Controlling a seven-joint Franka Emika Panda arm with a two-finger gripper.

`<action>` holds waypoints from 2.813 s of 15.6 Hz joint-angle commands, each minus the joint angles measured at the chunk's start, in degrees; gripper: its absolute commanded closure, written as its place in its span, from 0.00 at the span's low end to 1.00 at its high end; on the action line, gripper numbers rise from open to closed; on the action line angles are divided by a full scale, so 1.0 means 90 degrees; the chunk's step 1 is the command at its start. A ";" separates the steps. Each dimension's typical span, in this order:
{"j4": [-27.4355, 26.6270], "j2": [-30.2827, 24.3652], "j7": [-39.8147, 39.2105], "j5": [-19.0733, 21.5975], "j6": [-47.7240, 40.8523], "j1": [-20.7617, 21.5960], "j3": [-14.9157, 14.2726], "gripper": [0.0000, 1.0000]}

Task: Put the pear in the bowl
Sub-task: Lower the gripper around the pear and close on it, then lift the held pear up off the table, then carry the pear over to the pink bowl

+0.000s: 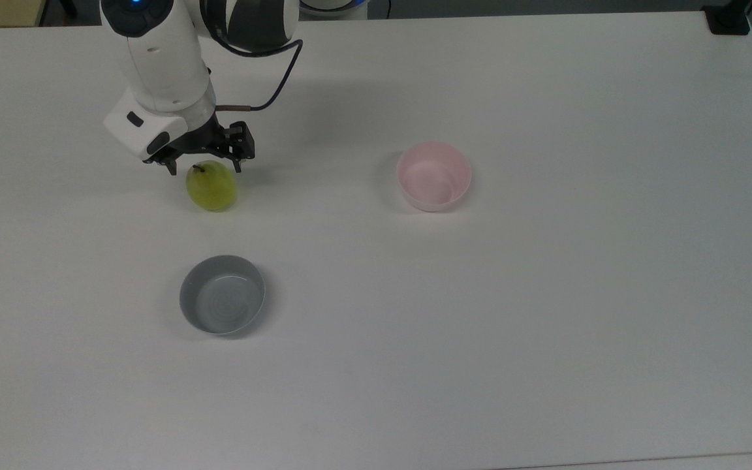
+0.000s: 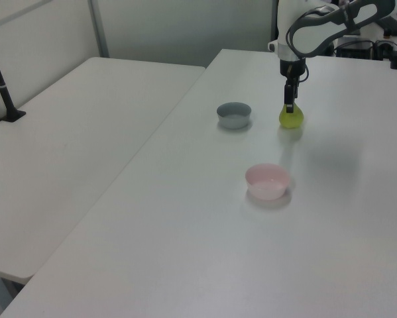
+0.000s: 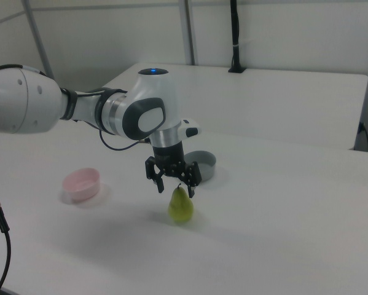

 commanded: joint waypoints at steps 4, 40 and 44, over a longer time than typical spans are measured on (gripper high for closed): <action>-0.0327 0.0015 0.0105 -0.0030 0.0418 0.0026 -0.0003 0.20; 0.1498 -0.1429 0.0681 0.0184 -0.2501 0.0455 0.0251 0.91; 0.1430 -0.1684 0.1139 0.0312 -0.2540 0.1245 -0.0002 0.91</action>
